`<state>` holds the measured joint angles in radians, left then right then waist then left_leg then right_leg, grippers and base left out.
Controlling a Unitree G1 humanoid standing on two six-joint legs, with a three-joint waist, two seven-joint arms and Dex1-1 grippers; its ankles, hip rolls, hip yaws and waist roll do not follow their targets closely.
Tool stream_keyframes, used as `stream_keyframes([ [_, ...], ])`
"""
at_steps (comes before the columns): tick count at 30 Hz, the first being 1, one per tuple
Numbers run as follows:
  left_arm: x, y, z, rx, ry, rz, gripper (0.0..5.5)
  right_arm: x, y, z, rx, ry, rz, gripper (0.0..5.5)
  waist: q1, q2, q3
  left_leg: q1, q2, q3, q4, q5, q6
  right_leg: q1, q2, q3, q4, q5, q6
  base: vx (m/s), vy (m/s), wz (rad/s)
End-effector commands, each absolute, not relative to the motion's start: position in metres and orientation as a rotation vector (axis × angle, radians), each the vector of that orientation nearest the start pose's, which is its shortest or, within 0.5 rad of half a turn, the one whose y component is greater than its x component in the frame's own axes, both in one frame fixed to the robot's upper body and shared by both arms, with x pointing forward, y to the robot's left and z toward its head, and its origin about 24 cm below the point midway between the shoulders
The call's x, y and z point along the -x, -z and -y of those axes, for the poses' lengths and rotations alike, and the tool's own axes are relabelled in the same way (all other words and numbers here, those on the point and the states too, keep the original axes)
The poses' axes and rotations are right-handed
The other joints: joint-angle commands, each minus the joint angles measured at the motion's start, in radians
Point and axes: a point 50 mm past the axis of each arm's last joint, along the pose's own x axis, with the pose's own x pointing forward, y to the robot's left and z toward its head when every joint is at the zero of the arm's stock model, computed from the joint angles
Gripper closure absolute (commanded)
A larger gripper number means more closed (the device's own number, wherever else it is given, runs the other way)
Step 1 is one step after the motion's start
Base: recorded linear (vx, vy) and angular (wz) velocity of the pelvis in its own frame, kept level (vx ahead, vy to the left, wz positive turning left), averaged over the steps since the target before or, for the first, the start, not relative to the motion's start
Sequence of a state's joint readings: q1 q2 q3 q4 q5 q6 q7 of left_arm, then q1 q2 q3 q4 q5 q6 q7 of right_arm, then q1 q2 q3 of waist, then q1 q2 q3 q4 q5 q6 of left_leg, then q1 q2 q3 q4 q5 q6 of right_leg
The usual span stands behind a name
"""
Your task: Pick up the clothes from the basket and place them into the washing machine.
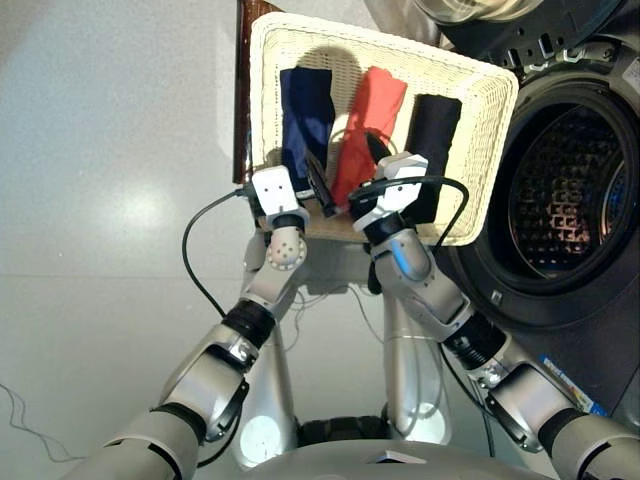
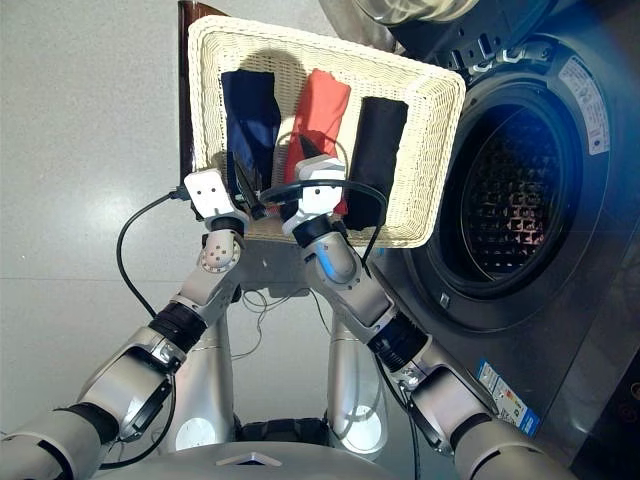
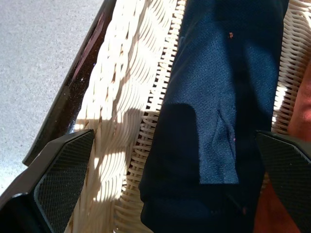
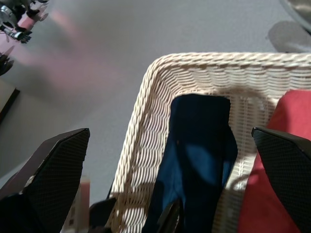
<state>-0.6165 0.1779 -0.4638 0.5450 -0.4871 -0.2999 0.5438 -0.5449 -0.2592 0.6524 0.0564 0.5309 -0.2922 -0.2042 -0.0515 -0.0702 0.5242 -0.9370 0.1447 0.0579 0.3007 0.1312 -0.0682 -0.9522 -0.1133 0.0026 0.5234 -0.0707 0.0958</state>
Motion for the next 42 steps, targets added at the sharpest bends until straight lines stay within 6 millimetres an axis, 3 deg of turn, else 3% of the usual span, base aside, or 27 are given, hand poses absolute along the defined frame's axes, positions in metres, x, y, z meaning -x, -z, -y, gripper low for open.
stream_keyframes([
  [1, -0.377, -0.113, -0.097, 0.052, -0.093, 0.116, 0.0, -0.262, -0.186, 0.02, -0.327, -0.697, 0.603, 0.0, -0.045, -0.005, -0.004, -0.006, 0.006, 0.001, 0.132, -0.173, -0.018, -0.065, 0.009, 0.022, 0.01, 0.0, 0.017, 0.0, 0.0, 0.0],
  [13, -0.387, -0.144, -0.086, -0.259, -0.074, 0.262, 0.0, -0.258, -0.19, 0.015, -0.305, -0.775, 0.622, 0.0, -0.054, -0.008, -0.004, -0.029, 0.008, 0.016, 0.133, -0.167, -0.02, -0.089, 0.014, 0.041, -0.009, 0.016, 0.019, 0.0, 0.0, 0.0],
  [25, -0.387, -0.162, -0.069, -0.42, -0.059, 0.374, 0.0, -0.257, -0.193, 0.015, -0.292, -0.805, 0.635, 0.0, -0.057, -0.008, -0.004, -0.051, 0.014, 0.018, 0.127, -0.159, -0.025, -0.105, 0.016, 0.042, -0.03, 0.028, 0.024, 0.0, 0.0, 0.0],
  [40, -0.389, -0.145, -0.069, -0.07, -0.082, 0.186, 0.0, -0.257, -0.192, 0.013, -0.308, -0.801, 0.607, 0.0, -0.054, -0.006, -0.004, -0.065, 0.012, 0.016, 0.125, -0.154, -0.026, -0.111, 0.016, 0.045, -0.042, 0.037, 0.023, 0.0, 0.0, 0.0],
  [41, -0.39, -0.146, -0.069, -0.064, -0.081, 0.184, 1.4, -0.257, -0.192, 0.013, -0.31, -0.801, 0.605, 0.0, -0.054, -0.005, -0.004, -0.065, 0.012, 0.017, 0.124, -0.153, -0.026, -0.111, 0.015, 0.045, -0.041, 0.037, 0.023, 0.0, 0.0, 0.0],
  [42, -0.39, -0.147, -0.069, -0.063, -0.079, 0.181, 3.82, -0.257, -0.191, 0.014, -0.31, -0.798, 0.6, 0.0, -0.054, -0.006, -0.004, -0.066, 0.012, 0.017, 0.124, -0.153, -0.026, -0.109, 0.015, 0.044, -0.042, 0.037, 0.023, 0.0, 0.0, 0.0],
])
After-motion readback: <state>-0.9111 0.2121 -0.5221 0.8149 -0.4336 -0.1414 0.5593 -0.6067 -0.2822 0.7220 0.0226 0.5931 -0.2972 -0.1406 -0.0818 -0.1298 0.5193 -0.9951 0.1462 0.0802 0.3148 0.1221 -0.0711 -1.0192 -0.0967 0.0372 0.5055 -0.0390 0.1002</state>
